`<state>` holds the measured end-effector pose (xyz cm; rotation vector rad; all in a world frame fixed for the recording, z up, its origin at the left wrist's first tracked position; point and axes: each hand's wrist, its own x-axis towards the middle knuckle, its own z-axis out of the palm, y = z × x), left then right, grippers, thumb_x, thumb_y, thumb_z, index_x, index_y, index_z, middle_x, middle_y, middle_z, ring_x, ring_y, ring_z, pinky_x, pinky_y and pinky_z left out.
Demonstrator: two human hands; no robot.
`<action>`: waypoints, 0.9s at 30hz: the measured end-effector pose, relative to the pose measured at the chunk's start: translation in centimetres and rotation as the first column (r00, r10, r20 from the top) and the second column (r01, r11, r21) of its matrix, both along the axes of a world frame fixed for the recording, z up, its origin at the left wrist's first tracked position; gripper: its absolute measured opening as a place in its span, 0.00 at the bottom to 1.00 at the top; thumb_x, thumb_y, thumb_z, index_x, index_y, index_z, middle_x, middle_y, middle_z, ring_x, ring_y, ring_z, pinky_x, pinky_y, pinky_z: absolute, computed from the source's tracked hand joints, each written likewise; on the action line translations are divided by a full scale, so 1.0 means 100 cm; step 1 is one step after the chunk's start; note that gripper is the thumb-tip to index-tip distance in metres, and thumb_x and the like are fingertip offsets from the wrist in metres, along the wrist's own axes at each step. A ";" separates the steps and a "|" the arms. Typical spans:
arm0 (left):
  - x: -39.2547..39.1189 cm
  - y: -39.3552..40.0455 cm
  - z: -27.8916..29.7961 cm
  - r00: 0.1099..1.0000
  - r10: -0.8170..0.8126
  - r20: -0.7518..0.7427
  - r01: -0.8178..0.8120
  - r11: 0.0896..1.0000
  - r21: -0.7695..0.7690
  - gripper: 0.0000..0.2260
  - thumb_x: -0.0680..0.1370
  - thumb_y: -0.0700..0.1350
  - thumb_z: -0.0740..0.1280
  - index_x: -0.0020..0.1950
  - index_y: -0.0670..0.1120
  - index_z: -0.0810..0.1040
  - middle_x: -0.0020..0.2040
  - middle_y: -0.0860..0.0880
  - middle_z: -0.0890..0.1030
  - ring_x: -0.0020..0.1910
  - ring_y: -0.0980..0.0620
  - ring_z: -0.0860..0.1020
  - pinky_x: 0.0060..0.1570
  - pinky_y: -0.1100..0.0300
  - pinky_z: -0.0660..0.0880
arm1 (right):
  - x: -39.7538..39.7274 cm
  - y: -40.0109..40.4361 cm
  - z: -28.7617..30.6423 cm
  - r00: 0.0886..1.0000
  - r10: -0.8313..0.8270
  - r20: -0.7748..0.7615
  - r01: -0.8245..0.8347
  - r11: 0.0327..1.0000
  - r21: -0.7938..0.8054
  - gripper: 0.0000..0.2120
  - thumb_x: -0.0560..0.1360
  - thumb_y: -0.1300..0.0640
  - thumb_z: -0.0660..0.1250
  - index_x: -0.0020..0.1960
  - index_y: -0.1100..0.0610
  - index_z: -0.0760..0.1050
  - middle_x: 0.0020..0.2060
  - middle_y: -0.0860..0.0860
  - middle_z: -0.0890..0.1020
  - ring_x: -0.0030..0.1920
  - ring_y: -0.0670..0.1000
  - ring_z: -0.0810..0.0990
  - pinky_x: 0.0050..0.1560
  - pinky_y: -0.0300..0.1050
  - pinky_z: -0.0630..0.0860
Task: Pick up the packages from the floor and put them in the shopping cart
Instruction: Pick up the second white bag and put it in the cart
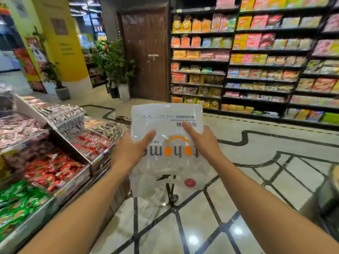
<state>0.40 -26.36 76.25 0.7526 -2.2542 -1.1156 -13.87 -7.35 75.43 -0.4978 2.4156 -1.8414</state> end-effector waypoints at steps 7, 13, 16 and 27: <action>-0.138 0.033 -0.005 0.995 -0.103 -0.009 0.103 0.993 -0.050 0.40 0.67 0.82 0.59 0.64 0.55 0.81 0.52 0.53 0.86 0.50 0.50 0.83 0.46 0.54 0.77 | -0.126 0.043 -0.004 0.996 -0.091 0.018 0.091 0.996 -0.010 0.39 0.71 0.26 0.70 0.72 0.49 0.71 0.53 0.42 0.81 0.52 0.47 0.82 0.46 0.44 0.77; -0.245 0.029 -0.027 0.988 -0.141 0.060 0.142 0.990 -0.008 0.40 0.65 0.82 0.61 0.62 0.54 0.81 0.49 0.52 0.86 0.49 0.49 0.84 0.52 0.49 0.81 | -0.221 0.047 -0.032 0.991 -0.132 0.020 0.132 0.991 0.007 0.42 0.68 0.23 0.68 0.72 0.49 0.73 0.52 0.40 0.83 0.51 0.44 0.82 0.45 0.43 0.78; -0.301 0.016 -0.046 0.981 -0.170 0.096 0.172 0.985 -0.019 0.40 0.67 0.82 0.60 0.61 0.51 0.80 0.49 0.51 0.85 0.47 0.50 0.84 0.44 0.54 0.78 | -0.273 0.038 -0.050 0.989 -0.140 0.050 0.139 0.990 0.030 0.46 0.65 0.21 0.66 0.73 0.49 0.73 0.58 0.46 0.85 0.56 0.51 0.84 0.56 0.52 0.82; -0.518 -0.058 -0.084 0.970 -0.186 0.153 0.182 0.982 0.042 0.47 0.58 0.88 0.55 0.58 0.53 0.79 0.45 0.54 0.83 0.46 0.48 0.83 0.45 0.51 0.79 | -0.481 -0.028 -0.078 0.978 -0.188 0.085 0.173 0.971 0.164 0.36 0.74 0.27 0.67 0.71 0.52 0.76 0.58 0.50 0.86 0.56 0.54 0.85 0.60 0.57 0.82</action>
